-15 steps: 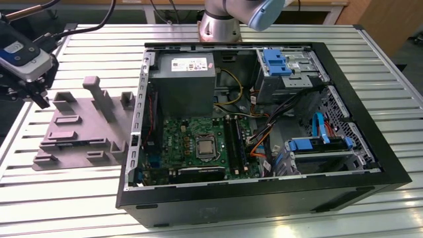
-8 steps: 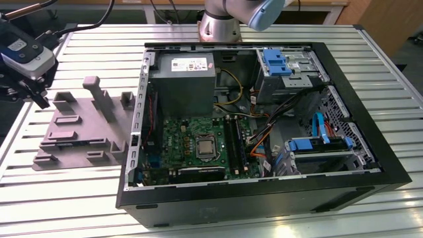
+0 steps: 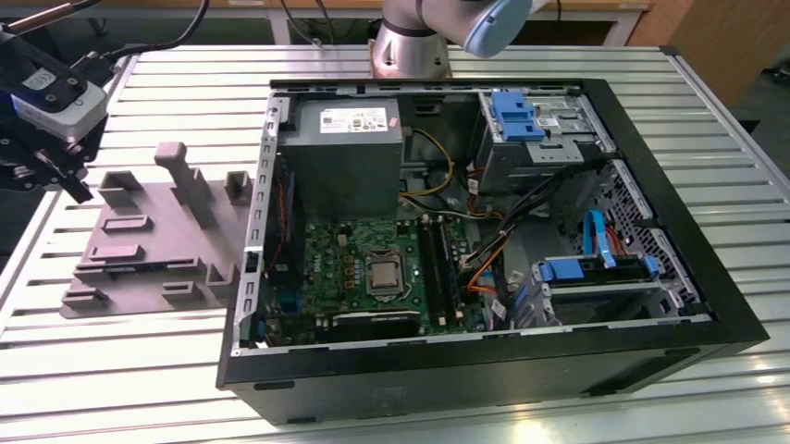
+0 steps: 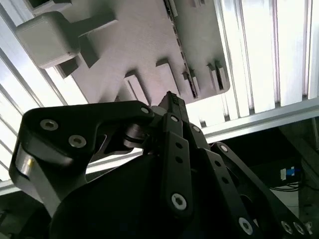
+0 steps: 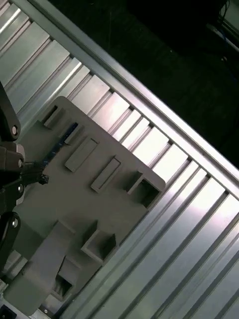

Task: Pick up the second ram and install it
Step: 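Pick up the second ram and move it above second insertion slot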

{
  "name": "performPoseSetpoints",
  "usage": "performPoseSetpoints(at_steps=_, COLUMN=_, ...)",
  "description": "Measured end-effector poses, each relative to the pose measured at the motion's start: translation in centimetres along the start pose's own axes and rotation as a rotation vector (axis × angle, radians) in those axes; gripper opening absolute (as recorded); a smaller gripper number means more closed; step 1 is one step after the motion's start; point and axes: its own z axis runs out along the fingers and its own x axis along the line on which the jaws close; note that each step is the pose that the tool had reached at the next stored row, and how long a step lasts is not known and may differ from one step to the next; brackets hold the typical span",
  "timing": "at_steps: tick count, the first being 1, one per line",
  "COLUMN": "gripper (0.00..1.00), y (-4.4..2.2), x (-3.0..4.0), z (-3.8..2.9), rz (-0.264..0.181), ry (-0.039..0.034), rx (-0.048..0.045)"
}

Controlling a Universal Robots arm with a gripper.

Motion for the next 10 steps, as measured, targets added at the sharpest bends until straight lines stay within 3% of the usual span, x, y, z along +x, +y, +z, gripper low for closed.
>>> performPoseSetpoints(at_steps=10, gripper=0.11, y=0.00, x=0.00, z=0.00, rz=-0.119, ry=0.0053, rx=-0.0009)
